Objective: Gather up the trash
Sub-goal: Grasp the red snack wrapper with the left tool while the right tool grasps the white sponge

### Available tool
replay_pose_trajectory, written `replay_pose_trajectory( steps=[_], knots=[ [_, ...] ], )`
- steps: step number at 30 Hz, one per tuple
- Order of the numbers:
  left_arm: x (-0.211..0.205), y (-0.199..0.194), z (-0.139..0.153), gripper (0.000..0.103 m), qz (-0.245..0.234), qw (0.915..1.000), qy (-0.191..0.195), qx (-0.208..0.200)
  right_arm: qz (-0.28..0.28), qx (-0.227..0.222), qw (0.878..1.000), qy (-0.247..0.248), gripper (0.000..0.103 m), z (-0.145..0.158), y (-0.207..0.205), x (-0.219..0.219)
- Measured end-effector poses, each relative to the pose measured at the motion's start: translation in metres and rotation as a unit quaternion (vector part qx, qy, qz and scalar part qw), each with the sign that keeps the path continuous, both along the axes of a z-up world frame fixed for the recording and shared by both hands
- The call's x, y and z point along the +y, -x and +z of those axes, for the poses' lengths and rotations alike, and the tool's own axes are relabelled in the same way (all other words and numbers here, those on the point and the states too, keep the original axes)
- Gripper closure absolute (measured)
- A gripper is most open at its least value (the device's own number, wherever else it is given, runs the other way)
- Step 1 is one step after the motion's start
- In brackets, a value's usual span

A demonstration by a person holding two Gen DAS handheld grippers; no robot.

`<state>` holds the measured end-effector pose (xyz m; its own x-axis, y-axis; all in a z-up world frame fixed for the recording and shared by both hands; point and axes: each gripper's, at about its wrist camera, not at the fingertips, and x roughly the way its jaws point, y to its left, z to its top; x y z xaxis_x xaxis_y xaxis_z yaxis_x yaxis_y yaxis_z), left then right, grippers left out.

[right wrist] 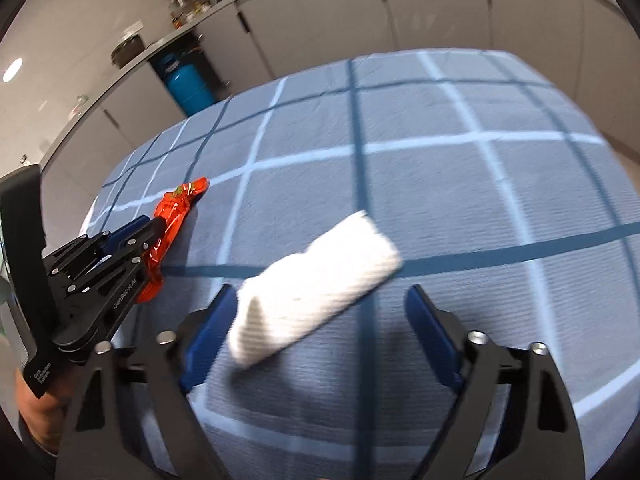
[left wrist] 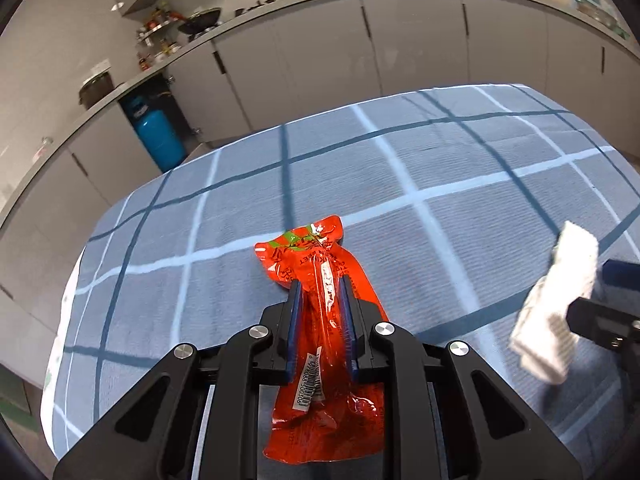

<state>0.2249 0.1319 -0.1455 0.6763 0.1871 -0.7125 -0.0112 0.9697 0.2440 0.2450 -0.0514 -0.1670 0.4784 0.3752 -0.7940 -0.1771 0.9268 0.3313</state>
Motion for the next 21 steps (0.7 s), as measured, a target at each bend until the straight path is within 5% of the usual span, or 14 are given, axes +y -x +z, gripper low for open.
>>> replay_pose_trajectory(
  steps=[10, 14, 21],
  knots=[
    [0.019, 0.005, -0.009, 0.084, 0.029, 0.9994, 0.018, -0.003, 0.039, -0.04, 0.996, 0.071, 0.033, -0.004, -0.027, 0.05],
    [0.02, 0.003, -0.009, 0.082, 0.037, 0.9989, 0.029, -0.006, 0.048, -0.05, 0.993, 0.099, 0.049, -0.004, -0.02, 0.052],
    [0.021, -0.001, -0.016, 0.055, 0.043, 0.9983, 0.04, 0.004, 0.057, -0.064, 0.99, 0.11, 0.068, -0.005, -0.014, 0.044]
  ],
)
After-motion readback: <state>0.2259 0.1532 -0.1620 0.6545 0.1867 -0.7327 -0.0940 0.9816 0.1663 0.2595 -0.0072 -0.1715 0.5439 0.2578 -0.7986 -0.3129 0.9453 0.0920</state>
